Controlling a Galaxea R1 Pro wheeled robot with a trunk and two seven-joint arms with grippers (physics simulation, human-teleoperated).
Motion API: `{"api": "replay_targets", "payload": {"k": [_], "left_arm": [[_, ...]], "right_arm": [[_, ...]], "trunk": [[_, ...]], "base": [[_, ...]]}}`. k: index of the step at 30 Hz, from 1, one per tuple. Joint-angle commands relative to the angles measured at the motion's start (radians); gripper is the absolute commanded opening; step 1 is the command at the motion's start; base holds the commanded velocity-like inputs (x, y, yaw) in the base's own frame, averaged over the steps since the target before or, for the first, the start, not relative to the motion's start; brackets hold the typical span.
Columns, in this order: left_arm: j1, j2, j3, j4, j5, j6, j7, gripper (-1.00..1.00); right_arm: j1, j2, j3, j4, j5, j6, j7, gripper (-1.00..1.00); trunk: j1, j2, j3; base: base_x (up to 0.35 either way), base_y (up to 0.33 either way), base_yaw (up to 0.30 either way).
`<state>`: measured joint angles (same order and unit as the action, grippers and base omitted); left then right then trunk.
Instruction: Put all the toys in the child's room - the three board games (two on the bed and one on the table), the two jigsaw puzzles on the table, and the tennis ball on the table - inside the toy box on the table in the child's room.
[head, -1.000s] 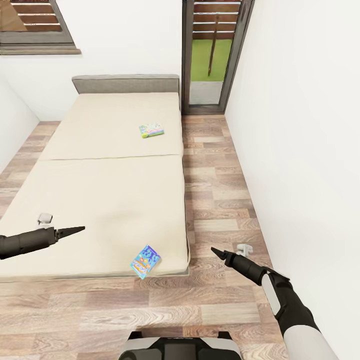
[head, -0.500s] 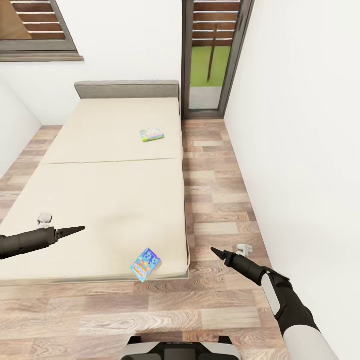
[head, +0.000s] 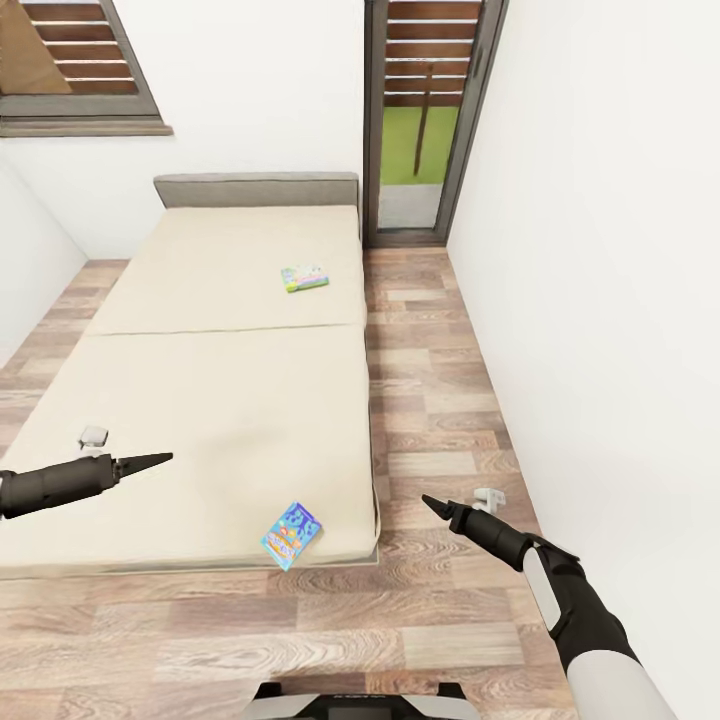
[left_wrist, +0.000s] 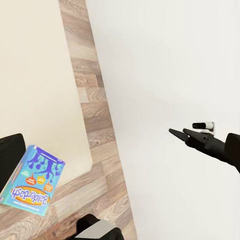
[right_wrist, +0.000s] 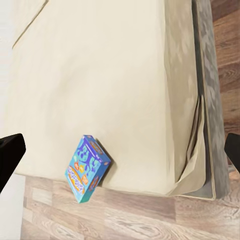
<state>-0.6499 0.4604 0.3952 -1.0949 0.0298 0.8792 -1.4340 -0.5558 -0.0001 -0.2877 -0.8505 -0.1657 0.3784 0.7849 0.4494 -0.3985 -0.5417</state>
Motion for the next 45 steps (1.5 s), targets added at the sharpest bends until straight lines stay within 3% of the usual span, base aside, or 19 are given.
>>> {"api": "replay_targets", "payload": {"k": [1,45], "left_arm": [[0.0,0.0,0.0,0.0,0.001,0.01,-0.003,1.0],[-0.001,-0.005,-0.001,-0.004,0.001,0.01,-0.003,1.0]], "right_arm": [[0.0,0.0,-0.001,0.0,-0.008,0.008,0.002,1.0],[0.0,0.001,-0.001,0.01,-0.009,-0.026,0.0,1.0]], "trunk": [[0.001,-0.002,0.0],[0.001,-0.002,0.073]], "base": [[0.0,0.0,0.0],[0.0,0.0,0.0]]}}
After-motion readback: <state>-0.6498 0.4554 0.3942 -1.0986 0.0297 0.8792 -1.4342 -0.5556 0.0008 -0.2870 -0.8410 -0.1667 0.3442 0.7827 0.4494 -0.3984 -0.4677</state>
